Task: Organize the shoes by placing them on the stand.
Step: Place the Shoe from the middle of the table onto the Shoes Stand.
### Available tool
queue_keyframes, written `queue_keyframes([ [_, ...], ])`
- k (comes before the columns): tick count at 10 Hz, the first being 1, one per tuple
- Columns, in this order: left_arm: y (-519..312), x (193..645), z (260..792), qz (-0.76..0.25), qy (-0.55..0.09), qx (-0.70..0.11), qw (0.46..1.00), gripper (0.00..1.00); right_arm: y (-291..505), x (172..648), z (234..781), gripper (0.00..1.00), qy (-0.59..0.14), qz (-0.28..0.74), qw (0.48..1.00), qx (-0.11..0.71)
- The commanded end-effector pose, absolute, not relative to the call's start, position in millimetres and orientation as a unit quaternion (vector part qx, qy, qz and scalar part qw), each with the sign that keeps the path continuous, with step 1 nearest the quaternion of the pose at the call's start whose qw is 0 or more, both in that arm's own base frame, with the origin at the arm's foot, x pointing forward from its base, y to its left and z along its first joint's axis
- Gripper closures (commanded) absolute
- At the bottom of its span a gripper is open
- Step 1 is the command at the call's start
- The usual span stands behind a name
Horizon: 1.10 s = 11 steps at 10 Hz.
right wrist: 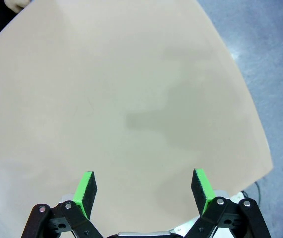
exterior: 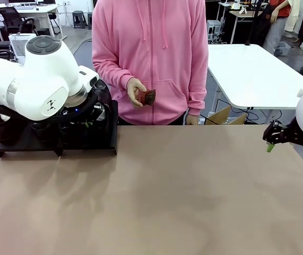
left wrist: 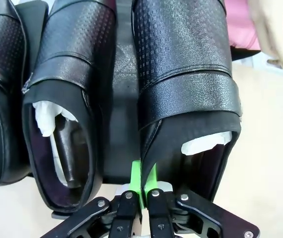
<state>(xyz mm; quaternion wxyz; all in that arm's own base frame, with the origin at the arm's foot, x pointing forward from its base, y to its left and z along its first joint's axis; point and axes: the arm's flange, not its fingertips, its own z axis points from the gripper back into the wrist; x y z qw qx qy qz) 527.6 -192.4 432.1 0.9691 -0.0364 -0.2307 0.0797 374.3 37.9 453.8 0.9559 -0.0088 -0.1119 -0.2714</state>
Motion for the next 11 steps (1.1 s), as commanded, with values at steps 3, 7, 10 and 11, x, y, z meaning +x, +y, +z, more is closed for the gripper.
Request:
queue_keyframes([
  [3, -188, 528, 437, 0.067, -0.220, -0.034, 0.973, 1.00, 36, 375, 454, 0.00, -0.115, -0.263, 0.958, -0.001],
  [7, -188, 529, 437, 0.070, -0.219, -0.025, 0.973, 0.71, 36, 375, 454, 0.00, -0.115, -0.263, 0.958, -0.001],
  [10, -190, 529, 444, 0.069, -0.230, -0.021, 0.971, 0.57, 36, 375, 454, 0.00, -0.115, -0.263, 0.958, -0.001],
  [11, -192, 528, 447, 0.066, -0.232, -0.019, 0.970, 0.57, 36, 375, 454, 0.00, -0.115, -0.263, 0.958, -0.001],
])
